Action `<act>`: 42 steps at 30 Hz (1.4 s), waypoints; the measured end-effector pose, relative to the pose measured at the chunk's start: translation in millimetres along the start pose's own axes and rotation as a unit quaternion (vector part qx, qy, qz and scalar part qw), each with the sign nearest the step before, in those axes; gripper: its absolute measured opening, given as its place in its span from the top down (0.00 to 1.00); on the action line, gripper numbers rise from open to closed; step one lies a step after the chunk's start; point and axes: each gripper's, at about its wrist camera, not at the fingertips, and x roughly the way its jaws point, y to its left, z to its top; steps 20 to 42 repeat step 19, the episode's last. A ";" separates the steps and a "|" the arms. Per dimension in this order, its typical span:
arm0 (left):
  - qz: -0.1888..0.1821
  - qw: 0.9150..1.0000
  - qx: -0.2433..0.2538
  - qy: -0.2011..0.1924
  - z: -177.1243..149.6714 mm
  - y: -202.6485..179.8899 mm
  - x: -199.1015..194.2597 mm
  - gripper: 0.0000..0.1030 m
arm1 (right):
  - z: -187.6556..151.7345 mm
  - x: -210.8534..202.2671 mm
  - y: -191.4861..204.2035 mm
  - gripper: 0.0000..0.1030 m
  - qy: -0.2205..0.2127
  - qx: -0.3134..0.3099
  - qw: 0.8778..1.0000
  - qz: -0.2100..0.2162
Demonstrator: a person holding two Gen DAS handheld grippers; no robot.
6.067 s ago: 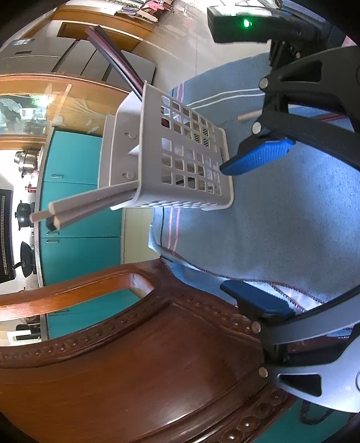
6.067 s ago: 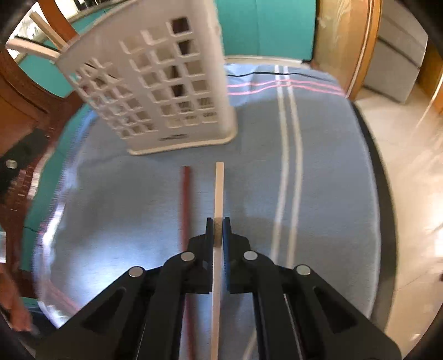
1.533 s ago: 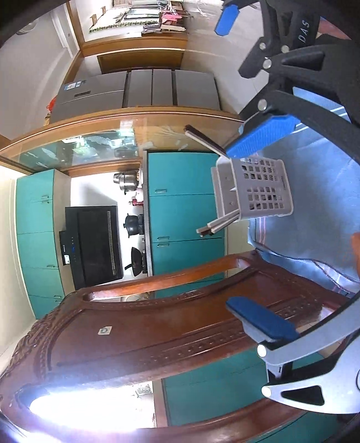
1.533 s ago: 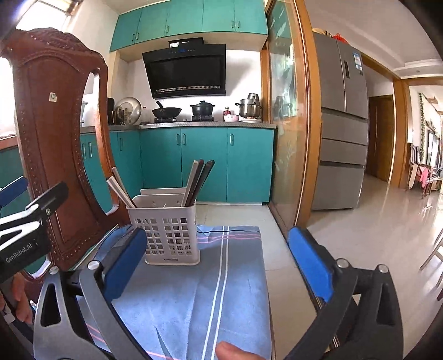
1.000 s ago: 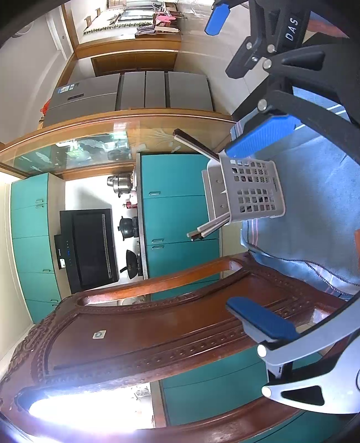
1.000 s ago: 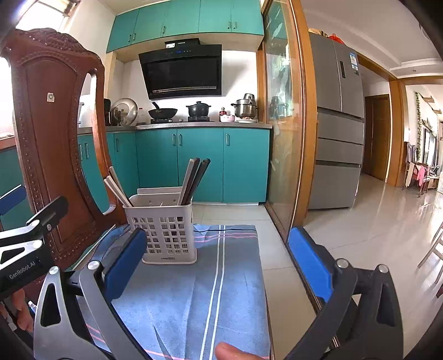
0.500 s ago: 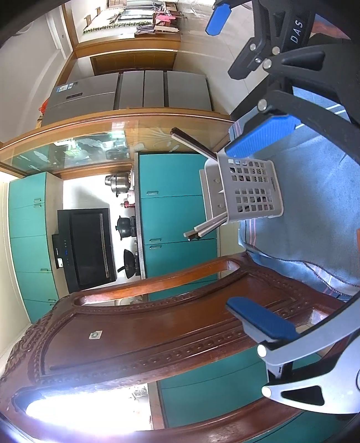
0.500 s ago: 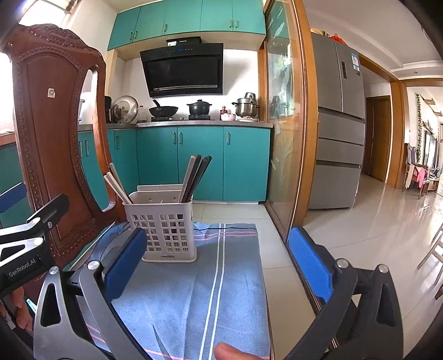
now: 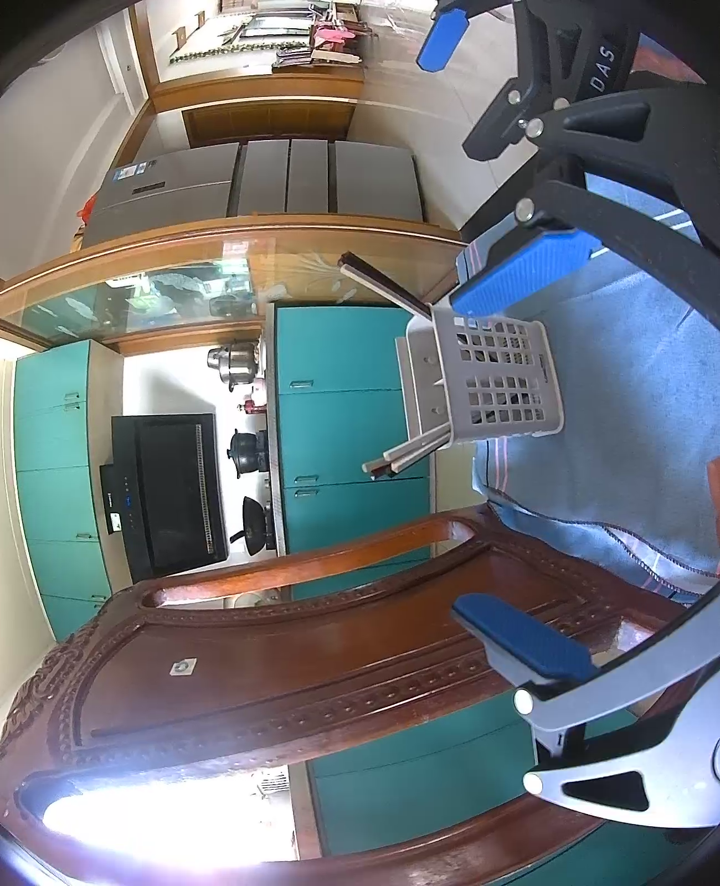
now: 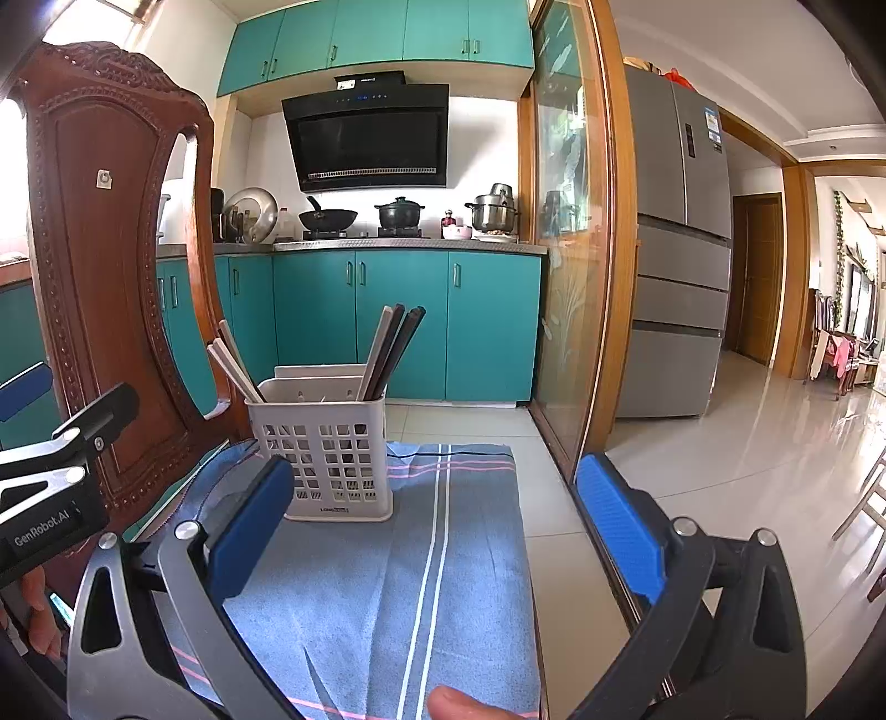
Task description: Organize utensils
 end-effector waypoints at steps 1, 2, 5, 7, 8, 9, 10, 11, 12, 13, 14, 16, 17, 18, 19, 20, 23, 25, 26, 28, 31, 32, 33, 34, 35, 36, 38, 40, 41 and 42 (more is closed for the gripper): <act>-0.001 1.000 -0.001 0.000 0.0 -0.1 -0.2 0.03 | -0.3 0.2 -0.1 0.03 0.001 -0.001 1.000 0.001; -0.003 1.000 -0.001 0.002 -0.2 -0.3 0.2 0.03 | -0.5 0.3 0.1 0.03 0.001 -0.001 1.000 0.001; 0.001 1.000 0.002 0.000 -1.6 -2.2 0.3 0.03 | -1.3 1.0 0.4 0.03 0.001 -0.003 1.000 0.002; 0.010 1.000 0.004 -0.005 -2.3 -3.5 -1.2 0.03 | -1.8 1.6 0.1 0.03 0.002 -0.003 1.000 0.002; 0.017 1.000 0.006 -0.009 -2.5 -3.9 -2.1 0.03 | -1.9 1.9 0.2 0.03 0.003 -0.003 1.000 0.002; 0.020 1.000 0.006 -0.011 -2.8 -3.9 -2.6 0.03 | -2.0 2.0 0.2 0.03 0.004 -0.003 1.000 0.002; 0.021 1.000 0.006 -0.012 -2.9 -4.0 -2.4 0.03 | -2.4 2.5 -0.3 0.03 0.005 -0.003 1.000 0.002; 0.019 1.000 0.007 -0.011 -2.9 -4.0 -1.8 0.03 | -3.0 3.2 -0.8 0.03 0.006 -0.003 1.000 0.003; 0.018 1.000 0.008 -0.006 -3.4 -4.7 0.2 0.03 | -3.5 4.2 -1.4 0.03 0.008 -0.004 1.000 0.004; 0.019 1.000 0.008 -0.003 -3.7 -4.4 1.0 0.03 | -3.8 5.2 -1.2 0.03 0.010 -0.004 1.000 0.004; 0.019 1.000 0.006 0.004 -4.9 -4.2 3.6 0.03 | -4.4 7.4 -0.8 0.03 0.013 -0.006 1.000 0.003; 0.014 1.000 0.002 0.019 -7.8 -3.4 8.6 0.03 | -8.5 16.9 0.2 0.03 0.028 -0.012 1.000 0.007; 0.012 0.999 -0.003 0.038 -11.2 -2.8 15.2 0.03 | -11.5 25.3 1.6 0.03 0.043 -0.017 0.999 0.008; 0.011 0.998 -0.007 0.057 -14.4 -2.4 21.6 0.03 | -17.8 41.5 5.0 0.03 0.074 -0.027 0.997 0.008; 0.008 0.997 -0.011 0.073 -17.2 -2.2 26.9 0.03 | -24.3 58.7 8.4 0.03 0.106 -0.036 0.994 0.007; 0.008 0.997 -0.011 0.073 -17.2 -2.2 26.9 0.03 | -24.3 58.7 8.4 0.03 0.106 -0.036 0.994 0.007; 0.008 0.997 -0.011 0.073 -17.2 -2.2 26.9 0.03 | -24.3 58.7 8.4 0.03 0.106 -0.036 0.994 0.007; 0.008 0.997 -0.011 0.073 -17.2 -2.2 26.9 0.03 | -24.3 58.7 8.4 0.03 0.106 -0.036 0.994 0.007; 0.008 0.997 -0.011 0.073 -17.2 -2.2 26.9 0.03 | -24.3 58.7 8.4 0.03 0.106 -0.036 0.994 0.007; 0.008 0.997 -0.011 0.073 -17.2 -2.2 26.9 0.03 | -24.3 58.7 8.4 0.03 0.106 -0.036 0.994 0.007; 0.008 0.997 -0.011 0.073 -17.2 -2.2 26.9 0.03 | -24.3 58.7 8.4 0.03 0.106 -0.036 0.994 0.007; 0.008 0.997 -0.011 0.073 -17.2 -2.2 26.9 0.03 | -24.3 58.7 8.4 0.03 0.106 -0.036 0.994 0.007; 0.008 0.997 -0.011 0.073 -17.2 -2.2 26.9 0.03 | -24.3 58.7 8.4 0.03 0.106 -0.036 0.994 0.007; 0.008 0.997 -0.011 0.073 -17.2 -2.2 26.9 0.03 | -24.3 58.7 8.4 0.03 0.106 -0.036 0.994 0.007; 0.008 0.997 -0.011 0.073 -17.2 -2.2 26.9 0.03 | -24.3 58.7 8.4 0.03 0.106 -0.036 0.994 0.007; 0.008 0.997 -0.011 0.073 -17.2 -2.2 26.9 0.03 | -24.3 58.7 8.4 0.03 0.106 -0.036 0.994 0.007; 0.008 0.997 -0.011 0.073 -17.2 -2.2 26.9 0.03 | -24.3 58.7 8.4 0.03 0.106 -0.036 0.994 0.007; 0.008 0.997 -0.011 0.073 -17.2 -2.2 26.9 0.03 | -24.3 58.7 8.4 0.03 0.106 -0.036 0.994 0.007; 0.008 0.997 -0.011 0.073 -17.2 -2.2 26.9 0.03 | -24.3 58.7 8.4 0.03 0.106 -0.036 0.994 0.007; 0.008 0.997 -0.011 0.073 -17.2 -2.2 26.9 0.03 | -24.3 58.7 8.4 0.03 0.106 -0.036 0.994 0.007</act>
